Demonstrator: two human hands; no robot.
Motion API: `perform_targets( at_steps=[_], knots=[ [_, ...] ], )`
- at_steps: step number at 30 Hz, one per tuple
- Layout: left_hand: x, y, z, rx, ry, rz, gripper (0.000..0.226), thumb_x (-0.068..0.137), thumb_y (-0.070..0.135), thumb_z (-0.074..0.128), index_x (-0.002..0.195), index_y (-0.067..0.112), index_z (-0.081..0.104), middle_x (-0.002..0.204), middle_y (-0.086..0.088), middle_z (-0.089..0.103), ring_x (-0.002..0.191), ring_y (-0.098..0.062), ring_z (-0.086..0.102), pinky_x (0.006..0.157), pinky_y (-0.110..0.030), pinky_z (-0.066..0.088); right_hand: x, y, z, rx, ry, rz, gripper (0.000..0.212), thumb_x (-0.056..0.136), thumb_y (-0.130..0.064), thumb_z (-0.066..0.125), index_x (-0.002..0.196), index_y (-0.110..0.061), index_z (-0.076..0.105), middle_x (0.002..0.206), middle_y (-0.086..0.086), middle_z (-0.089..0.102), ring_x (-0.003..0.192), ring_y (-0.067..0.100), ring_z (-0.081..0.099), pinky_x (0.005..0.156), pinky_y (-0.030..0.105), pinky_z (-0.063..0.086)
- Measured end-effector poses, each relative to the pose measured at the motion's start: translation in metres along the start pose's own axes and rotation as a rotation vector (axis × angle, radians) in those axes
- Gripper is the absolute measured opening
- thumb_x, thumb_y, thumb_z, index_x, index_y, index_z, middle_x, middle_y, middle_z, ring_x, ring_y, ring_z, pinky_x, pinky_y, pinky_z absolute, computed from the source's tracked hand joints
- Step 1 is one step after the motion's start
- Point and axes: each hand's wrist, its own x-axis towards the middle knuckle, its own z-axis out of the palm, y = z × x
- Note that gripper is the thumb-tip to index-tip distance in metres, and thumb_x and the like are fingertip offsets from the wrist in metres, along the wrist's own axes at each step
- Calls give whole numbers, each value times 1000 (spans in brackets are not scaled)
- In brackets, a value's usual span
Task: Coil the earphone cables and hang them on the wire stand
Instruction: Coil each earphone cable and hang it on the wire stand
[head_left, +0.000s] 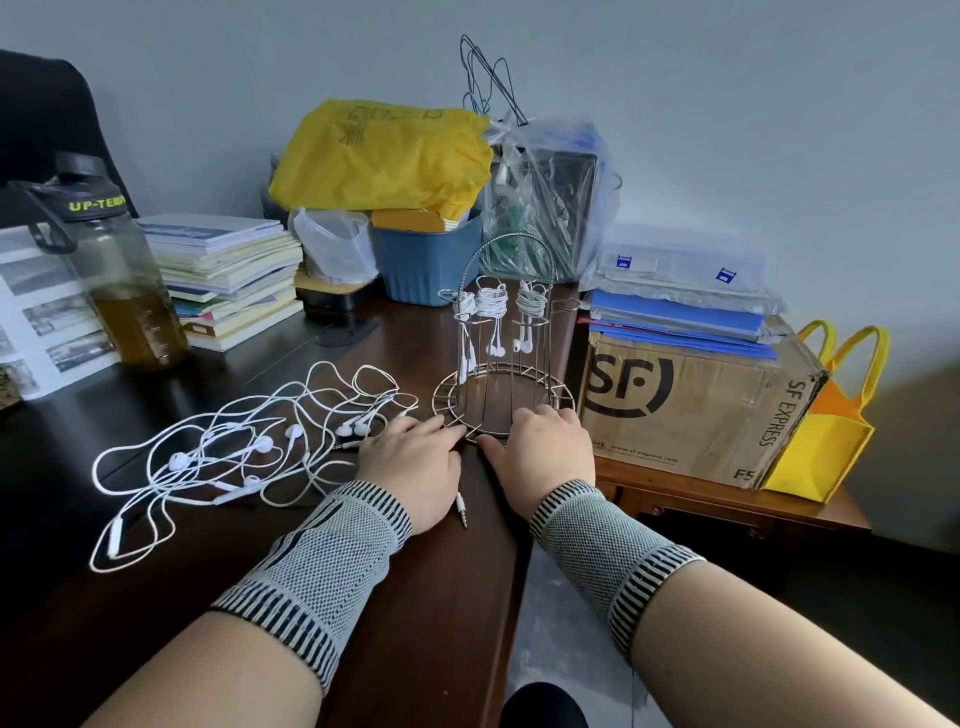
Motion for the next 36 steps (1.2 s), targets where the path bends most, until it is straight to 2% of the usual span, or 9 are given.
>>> perform_targets(
  at_steps=[7,9,12,15,18,23,26,31,36],
  knots=[
    [-4,2,-2,-113,81,34,45,103,28,31,148,32,37,159,9,28,145,-19,20,118,-38,21,-6,3,0,31,122,8,53,86,-60,52,117,-17,52,126,3,49,123,27,38,99,42,38],
    [-7,-2,-8,-140,155,62,43,102,22,36,143,30,46,154,9,36,141,-19,27,117,-33,21,-8,1,0,56,247,-95,41,84,-50,61,106,-16,57,114,6,53,112,31,45,92,44,42],
    [-9,-18,-29,-160,281,31,39,99,13,43,132,27,59,141,7,52,128,-19,44,110,-32,31,-12,-13,3,201,371,-310,18,76,-20,74,87,-9,64,91,12,59,83,36,57,73,43,52],
    [-15,-44,-48,-233,346,-112,36,96,9,48,121,26,67,125,1,62,108,-24,60,96,-35,47,-18,-40,2,431,163,-326,15,87,-10,57,98,-10,67,101,9,63,89,31,61,77,36,49],
    [-17,-73,-43,-249,353,-206,32,94,10,51,115,24,71,117,0,68,105,-23,63,95,-33,48,-11,-51,5,481,17,-182,24,90,-12,50,104,-17,69,106,3,70,100,23,63,89,27,47],
    [-9,-86,-23,-202,303,-214,27,93,15,56,114,23,72,116,-2,70,108,-24,62,95,-33,48,-2,-57,9,495,-3,-156,25,90,-12,51,104,-20,71,104,1,72,100,21,64,89,25,46],
    [10,-93,-28,-180,360,-245,22,93,22,58,106,18,75,111,-4,71,106,-26,62,94,-36,49,1,-58,13,442,5,-212,23,89,-13,51,102,-18,69,104,3,71,98,24,64,88,28,48],
    [31,-86,-23,-155,258,-337,35,86,51,63,76,19,75,78,-3,70,84,-27,65,65,-28,45,2,-56,18,419,40,-268,22,87,-12,51,100,-16,69,103,5,70,98,25,63,88,32,48],
    [33,-77,-20,-66,270,-320,20,85,43,67,90,25,74,96,1,72,95,-26,65,79,-31,49,4,-56,20,410,34,-270,19,86,-14,52,95,-16,69,97,5,71,94,26,63,85,32,49]
  ],
)
